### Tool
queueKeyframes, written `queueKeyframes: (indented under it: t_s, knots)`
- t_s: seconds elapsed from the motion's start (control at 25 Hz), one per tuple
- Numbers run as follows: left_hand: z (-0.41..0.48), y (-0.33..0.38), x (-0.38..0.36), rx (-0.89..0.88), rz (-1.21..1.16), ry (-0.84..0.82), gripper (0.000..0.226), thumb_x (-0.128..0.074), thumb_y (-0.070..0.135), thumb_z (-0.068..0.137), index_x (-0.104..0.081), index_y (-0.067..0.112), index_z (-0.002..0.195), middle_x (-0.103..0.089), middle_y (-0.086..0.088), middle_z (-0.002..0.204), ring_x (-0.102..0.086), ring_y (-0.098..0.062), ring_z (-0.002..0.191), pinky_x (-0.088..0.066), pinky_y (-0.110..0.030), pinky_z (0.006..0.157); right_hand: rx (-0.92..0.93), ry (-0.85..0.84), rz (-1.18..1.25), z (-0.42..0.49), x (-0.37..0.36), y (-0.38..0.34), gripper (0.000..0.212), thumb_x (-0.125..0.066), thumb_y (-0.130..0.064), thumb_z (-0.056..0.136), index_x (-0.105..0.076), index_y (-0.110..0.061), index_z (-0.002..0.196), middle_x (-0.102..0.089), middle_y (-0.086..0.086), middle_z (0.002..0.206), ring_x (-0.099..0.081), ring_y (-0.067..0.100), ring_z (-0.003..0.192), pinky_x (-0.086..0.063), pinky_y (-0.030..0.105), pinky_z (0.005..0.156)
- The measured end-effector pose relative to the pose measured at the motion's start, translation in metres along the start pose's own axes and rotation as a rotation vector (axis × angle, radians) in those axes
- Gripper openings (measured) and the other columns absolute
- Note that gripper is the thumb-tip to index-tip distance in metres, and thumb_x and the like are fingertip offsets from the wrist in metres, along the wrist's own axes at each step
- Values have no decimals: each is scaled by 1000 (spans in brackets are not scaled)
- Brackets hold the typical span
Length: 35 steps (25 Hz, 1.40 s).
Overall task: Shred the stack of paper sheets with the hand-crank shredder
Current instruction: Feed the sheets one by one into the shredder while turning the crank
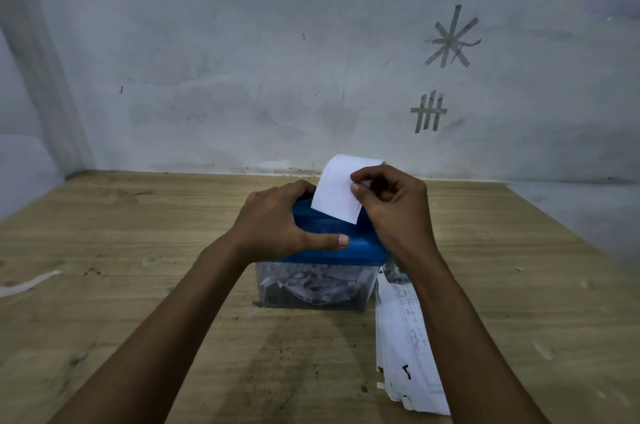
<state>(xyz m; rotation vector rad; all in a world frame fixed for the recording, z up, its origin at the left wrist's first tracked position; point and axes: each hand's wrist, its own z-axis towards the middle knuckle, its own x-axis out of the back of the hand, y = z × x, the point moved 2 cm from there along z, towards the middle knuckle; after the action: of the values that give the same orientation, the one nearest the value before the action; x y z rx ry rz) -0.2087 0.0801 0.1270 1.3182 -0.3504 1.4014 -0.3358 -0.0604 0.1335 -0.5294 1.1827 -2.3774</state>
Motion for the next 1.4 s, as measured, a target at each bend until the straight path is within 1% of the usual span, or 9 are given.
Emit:
queueKeyframes:
  t_s: [0.16,0.44,0.6,0.76,0.88,1.0,1.08,1.2,1.4]
  knots:
    - [2,-2,-2,13,-32,3,96,-58,91,59,-51,38,138,-64,16,127,-60,-10,105,-53,-39,93,19,-79,-10,1,-10,-1,22,-75,0,86,-73,-22,86,-73,-9,90,-66,4,83,-52,14,72]
    - [4,-6,-4,38,-136,15,77,-70,71,76,-49,31,139,-63,8,127,-62,-14,105,-54,-28,86,86,-76,31,10,-13,-8,18,-74,3,85,-75,-16,85,-74,-10,85,-70,8,84,-57,20,78]
    - [6,-10,-6,41,-239,79,60,-66,54,90,-48,31,142,-61,7,136,-59,-14,110,-52,-32,93,61,-176,29,7,-16,-6,24,-75,4,83,-75,-20,83,-75,-11,85,-71,8,84,-56,17,79]
    - [4,-16,-6,41,-336,83,42,-61,41,95,-59,24,133,-67,5,127,-62,-17,112,-52,-45,100,12,-167,62,4,-13,-6,20,-79,-1,82,-71,-18,87,-74,-4,86,-70,7,84,-56,17,80]
    - [2,-15,-4,46,-332,85,52,-55,50,85,-62,25,130,-69,7,122,-63,-18,109,-53,-48,97,-37,-99,60,-5,-8,-4,18,-78,-12,86,-65,-20,96,-73,-4,92,-70,7,91,-56,19,83]
    - [1,-17,-3,59,-346,116,61,-57,55,78,-62,29,132,-69,9,122,-63,-18,110,-52,-47,98,-133,36,-122,-24,8,5,24,-76,-36,87,-61,-23,102,-67,-11,101,-64,4,98,-55,24,87]
    - [1,-19,-2,90,-352,117,59,-59,54,77,-64,25,127,-70,5,117,-64,-20,106,-53,-47,95,-316,-24,-231,-39,18,14,41,-71,-56,84,-58,-25,107,-63,-10,104,-62,8,95,-59,38,81]
    - [0,-16,-2,136,-379,101,60,-61,48,76,-66,18,128,-71,2,118,-66,-20,106,-54,-46,97,-472,-137,-351,-55,23,18,66,-51,-84,76,-60,-23,100,-70,-1,92,-68,14,84,-54,32,69]
    - [-3,-10,-1,149,-364,96,57,-62,46,76,-66,20,126,-72,3,115,-65,-19,104,-54,-46,96,-436,-107,-456,-57,25,10,67,-43,-85,79,-39,-28,114,-68,4,86,-69,19,78,-55,35,70]
